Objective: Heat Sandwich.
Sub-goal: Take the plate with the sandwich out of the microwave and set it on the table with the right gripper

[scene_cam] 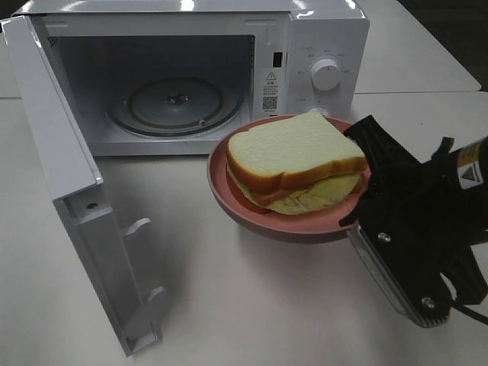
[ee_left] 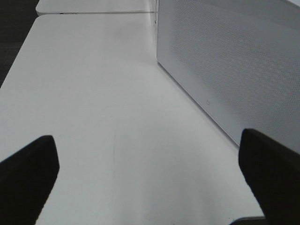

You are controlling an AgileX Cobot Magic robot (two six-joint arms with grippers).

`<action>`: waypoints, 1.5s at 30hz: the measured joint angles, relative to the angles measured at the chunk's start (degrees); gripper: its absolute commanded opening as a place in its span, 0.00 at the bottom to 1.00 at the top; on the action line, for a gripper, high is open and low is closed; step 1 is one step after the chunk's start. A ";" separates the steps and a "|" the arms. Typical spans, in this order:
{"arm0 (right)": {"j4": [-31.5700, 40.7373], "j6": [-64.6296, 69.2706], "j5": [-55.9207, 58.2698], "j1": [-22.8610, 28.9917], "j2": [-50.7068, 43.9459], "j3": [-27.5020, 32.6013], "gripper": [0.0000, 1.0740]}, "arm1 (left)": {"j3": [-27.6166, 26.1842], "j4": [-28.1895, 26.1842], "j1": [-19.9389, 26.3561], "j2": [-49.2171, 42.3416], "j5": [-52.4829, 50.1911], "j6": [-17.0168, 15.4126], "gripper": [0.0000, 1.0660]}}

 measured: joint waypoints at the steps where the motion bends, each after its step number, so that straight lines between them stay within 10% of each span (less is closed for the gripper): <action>1: -0.69 0.74 0.52 0.00 -1.83 1.15 0.01 | 0.00 0.00 0.00 0.00 0.00 0.00 0.97; 45: -34.78 64.74 12.83 0.00 -9.57 8.25 0.00 | 0.00 0.00 0.00 0.00 0.00 0.00 0.97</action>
